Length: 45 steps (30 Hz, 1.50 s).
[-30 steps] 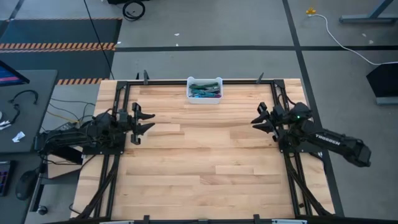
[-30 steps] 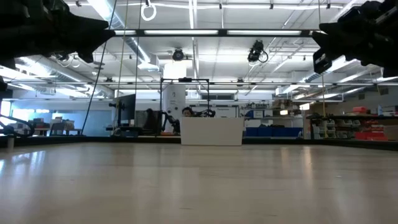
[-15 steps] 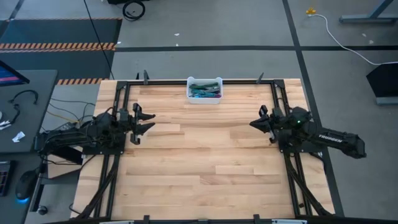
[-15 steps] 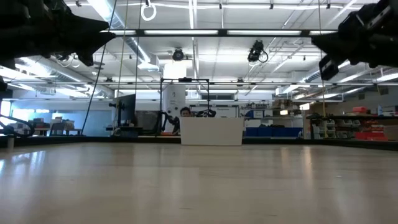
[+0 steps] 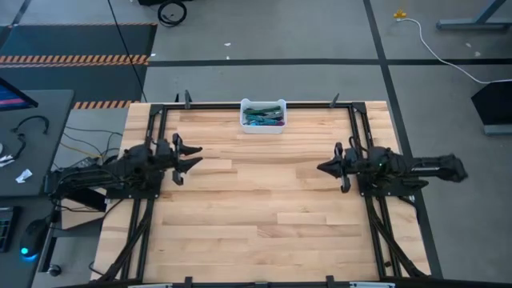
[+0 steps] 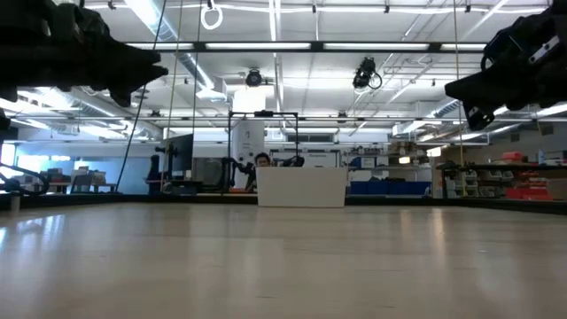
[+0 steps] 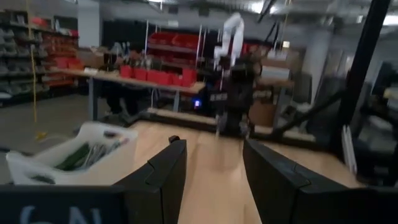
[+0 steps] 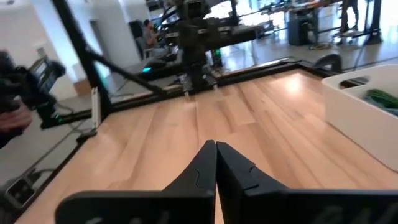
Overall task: Pick and place USB-C Cables
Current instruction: Return to home position
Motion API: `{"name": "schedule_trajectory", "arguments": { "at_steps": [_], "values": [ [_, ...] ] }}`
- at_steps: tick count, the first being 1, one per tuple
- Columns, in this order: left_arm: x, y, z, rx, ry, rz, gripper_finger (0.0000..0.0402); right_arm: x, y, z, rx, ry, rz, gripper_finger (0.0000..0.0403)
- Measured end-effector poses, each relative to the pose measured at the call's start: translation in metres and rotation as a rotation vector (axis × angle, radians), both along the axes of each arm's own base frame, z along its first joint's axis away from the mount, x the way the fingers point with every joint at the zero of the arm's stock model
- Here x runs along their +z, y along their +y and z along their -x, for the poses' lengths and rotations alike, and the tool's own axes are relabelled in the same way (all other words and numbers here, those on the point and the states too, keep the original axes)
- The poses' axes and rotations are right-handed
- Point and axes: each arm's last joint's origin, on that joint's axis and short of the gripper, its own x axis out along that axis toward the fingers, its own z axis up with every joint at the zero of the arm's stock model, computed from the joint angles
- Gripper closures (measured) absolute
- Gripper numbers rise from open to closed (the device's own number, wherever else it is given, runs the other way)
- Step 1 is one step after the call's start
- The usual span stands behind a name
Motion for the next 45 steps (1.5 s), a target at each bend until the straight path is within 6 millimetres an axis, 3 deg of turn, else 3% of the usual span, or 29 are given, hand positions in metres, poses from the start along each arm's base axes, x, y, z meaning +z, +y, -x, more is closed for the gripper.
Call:
{"name": "schedule_trajectory", "arguments": {
  "at_steps": [12,23,31,35,45],
  "values": [
    [-0.013,-0.005,-0.002,-0.043,0.136,-0.009,0.0252,-0.002,0.004,-0.002,0.040,0.027,-0.038,0.0395],
    [-0.006,-0.030,0.004,-0.182,0.062,-0.093,0.0392,-0.001,0.003,-0.002,0.011,0.015,-0.037,0.0394],
    [-0.010,-0.032,0.012,-0.193,0.083,-0.111,0.0397,-0.001,0.003,-0.002,0.011,0.013,-0.037,0.0394],
    [-0.013,-0.032,0.012,-0.286,0.111,-0.123,0.0398,-0.001,0.003,-0.002,0.012,0.010,-0.037,0.0394],
    [-0.013,-0.009,0.012,-0.115,0.125,-0.167,0.0398,0.000,0.003,-0.002,0.015,0.007,-0.037,0.0394]
  ]
}}
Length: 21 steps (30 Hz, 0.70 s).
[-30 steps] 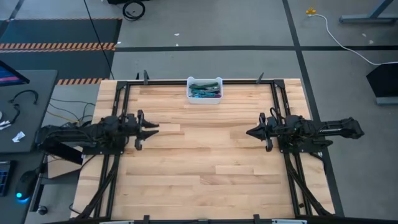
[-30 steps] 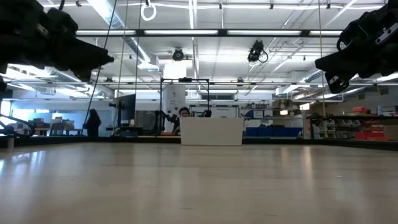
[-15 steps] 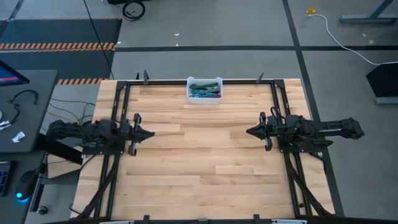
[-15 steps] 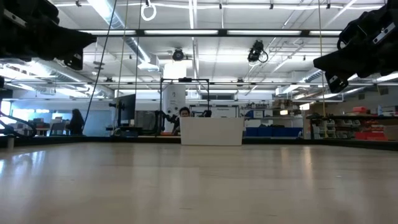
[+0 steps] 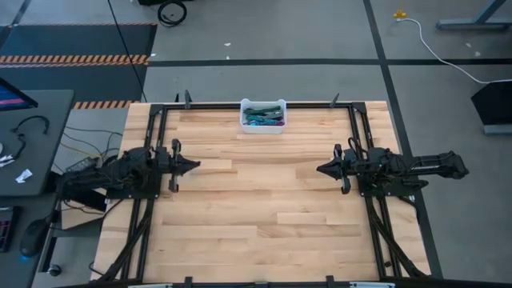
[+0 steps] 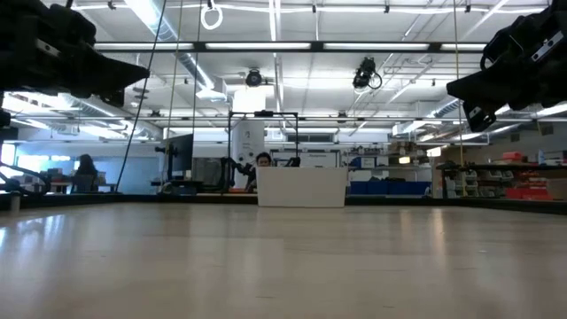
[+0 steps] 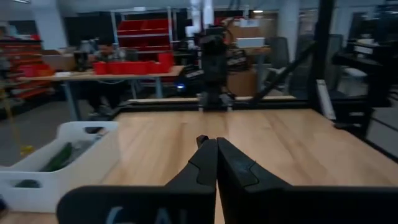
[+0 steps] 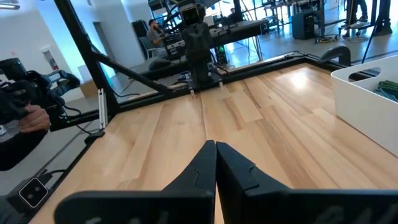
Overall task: Pick and place USB-C Cables
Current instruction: Return to home position
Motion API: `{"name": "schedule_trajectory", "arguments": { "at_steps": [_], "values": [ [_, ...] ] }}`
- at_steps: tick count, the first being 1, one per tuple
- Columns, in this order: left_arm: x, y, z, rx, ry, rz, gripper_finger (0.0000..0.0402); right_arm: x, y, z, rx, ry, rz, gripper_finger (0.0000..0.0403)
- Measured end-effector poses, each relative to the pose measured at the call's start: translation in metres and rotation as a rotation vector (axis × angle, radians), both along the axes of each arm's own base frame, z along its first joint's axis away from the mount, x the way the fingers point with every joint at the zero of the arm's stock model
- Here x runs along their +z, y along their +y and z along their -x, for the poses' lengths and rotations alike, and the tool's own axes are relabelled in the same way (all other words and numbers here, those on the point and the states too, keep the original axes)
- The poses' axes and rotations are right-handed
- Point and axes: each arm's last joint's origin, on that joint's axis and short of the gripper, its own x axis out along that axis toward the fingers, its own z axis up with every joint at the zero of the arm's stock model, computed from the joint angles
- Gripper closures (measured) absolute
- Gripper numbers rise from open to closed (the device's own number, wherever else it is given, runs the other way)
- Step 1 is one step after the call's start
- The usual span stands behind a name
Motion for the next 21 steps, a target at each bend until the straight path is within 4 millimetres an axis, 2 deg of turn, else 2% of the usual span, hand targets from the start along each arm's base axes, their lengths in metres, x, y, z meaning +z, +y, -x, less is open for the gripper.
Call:
{"name": "schedule_trajectory", "arguments": {
  "at_steps": [11,21],
  "values": [
    [0.0005,0.0087,0.0014,0.104,-0.005,-0.022,0.0384,0.0000,0.0000,0.0000,0.000,0.000,0.000,0.0394],
    [0.0034,0.0088,0.0016,0.112,-0.035,-0.024,0.0385,0.0003,0.0000,0.0000,0.000,-0.003,0.000,0.0394]
  ]
}}
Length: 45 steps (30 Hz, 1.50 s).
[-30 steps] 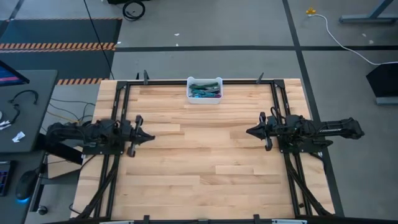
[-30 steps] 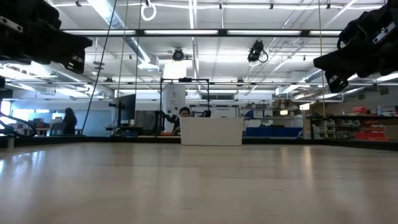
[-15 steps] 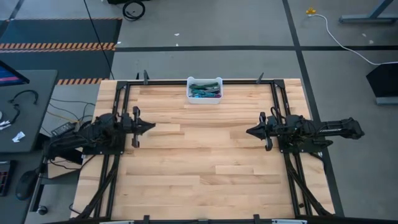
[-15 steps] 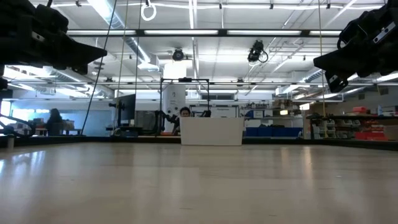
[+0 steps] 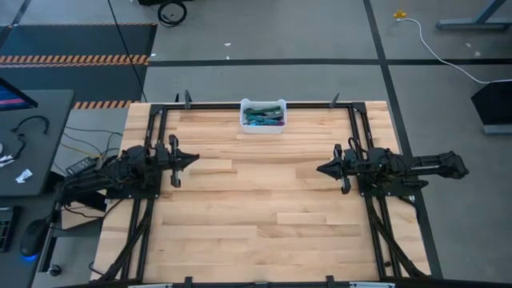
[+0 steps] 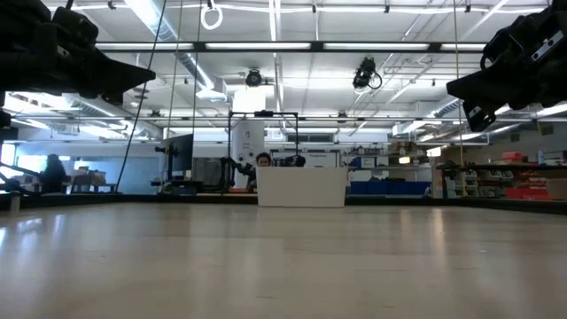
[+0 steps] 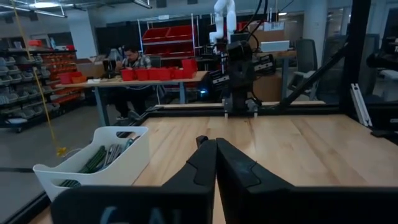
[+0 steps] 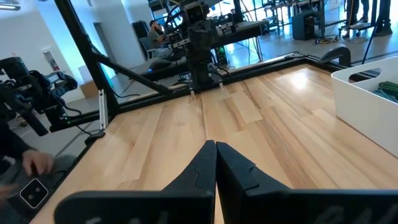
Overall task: Pick and place USB-C Cables
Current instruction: Return to home position
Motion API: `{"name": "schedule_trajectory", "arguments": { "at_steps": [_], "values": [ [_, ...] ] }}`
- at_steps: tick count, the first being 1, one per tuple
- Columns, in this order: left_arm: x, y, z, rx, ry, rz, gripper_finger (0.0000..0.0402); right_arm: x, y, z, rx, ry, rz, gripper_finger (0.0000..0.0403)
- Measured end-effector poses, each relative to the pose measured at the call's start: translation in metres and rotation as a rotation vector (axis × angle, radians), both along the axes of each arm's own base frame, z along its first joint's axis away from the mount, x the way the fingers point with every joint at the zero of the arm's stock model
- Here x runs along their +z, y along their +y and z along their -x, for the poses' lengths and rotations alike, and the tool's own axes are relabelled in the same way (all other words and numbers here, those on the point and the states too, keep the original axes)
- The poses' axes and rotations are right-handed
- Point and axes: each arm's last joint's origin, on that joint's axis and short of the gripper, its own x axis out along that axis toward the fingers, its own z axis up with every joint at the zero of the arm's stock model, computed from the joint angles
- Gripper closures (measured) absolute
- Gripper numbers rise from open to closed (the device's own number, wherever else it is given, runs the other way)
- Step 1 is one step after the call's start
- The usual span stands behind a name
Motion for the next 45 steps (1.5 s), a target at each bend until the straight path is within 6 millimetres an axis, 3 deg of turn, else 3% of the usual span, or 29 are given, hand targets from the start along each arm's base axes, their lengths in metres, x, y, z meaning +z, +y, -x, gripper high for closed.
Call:
{"name": "schedule_trajectory", "arguments": {
  "at_steps": [9,45],
  "values": [
    [0.0004,0.0000,0.0000,0.001,-0.005,0.000,0.0370,0.0000,0.0000,0.0000,0.000,0.000,0.000,0.0394],
    [0.0005,0.0001,0.0000,0.003,-0.007,0.000,0.0372,0.0000,0.0000,0.0000,0.000,0.000,0.000,0.0394]
  ]
}}
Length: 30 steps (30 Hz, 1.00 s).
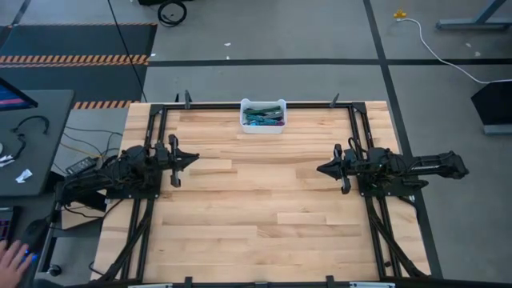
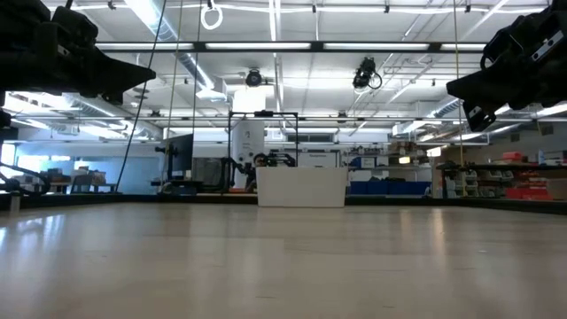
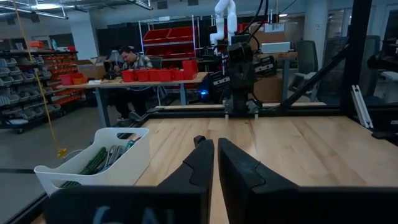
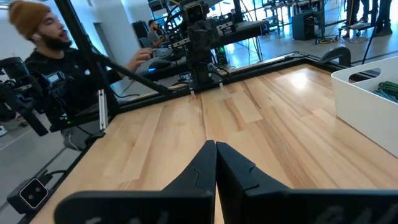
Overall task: Pick and place USB-C Cables
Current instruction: Return to home position
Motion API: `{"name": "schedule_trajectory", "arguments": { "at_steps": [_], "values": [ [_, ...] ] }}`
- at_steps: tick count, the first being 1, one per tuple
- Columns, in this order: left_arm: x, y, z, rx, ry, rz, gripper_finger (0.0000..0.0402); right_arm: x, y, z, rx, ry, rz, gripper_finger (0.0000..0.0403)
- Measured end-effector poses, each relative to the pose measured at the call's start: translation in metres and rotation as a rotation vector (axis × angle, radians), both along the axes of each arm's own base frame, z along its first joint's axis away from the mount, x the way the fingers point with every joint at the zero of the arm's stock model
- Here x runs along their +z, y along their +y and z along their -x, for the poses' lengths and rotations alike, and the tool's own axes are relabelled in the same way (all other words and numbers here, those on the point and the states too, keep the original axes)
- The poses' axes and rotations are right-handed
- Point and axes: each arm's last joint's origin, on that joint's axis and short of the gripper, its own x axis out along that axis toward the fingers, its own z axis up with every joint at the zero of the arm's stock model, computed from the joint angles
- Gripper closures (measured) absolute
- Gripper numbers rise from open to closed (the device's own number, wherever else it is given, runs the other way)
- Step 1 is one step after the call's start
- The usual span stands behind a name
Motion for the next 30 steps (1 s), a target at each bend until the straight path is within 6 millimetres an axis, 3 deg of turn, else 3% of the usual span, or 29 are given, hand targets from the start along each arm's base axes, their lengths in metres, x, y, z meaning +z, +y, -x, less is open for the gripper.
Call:
{"name": "schedule_trajectory", "arguments": {
  "at_steps": [30],
  "values": [
    [0.0000,0.0000,0.0000,0.000,0.000,0.000,0.0371,0.0000,0.0000,0.0000,0.000,0.000,0.000,0.0394]
  ]
}}
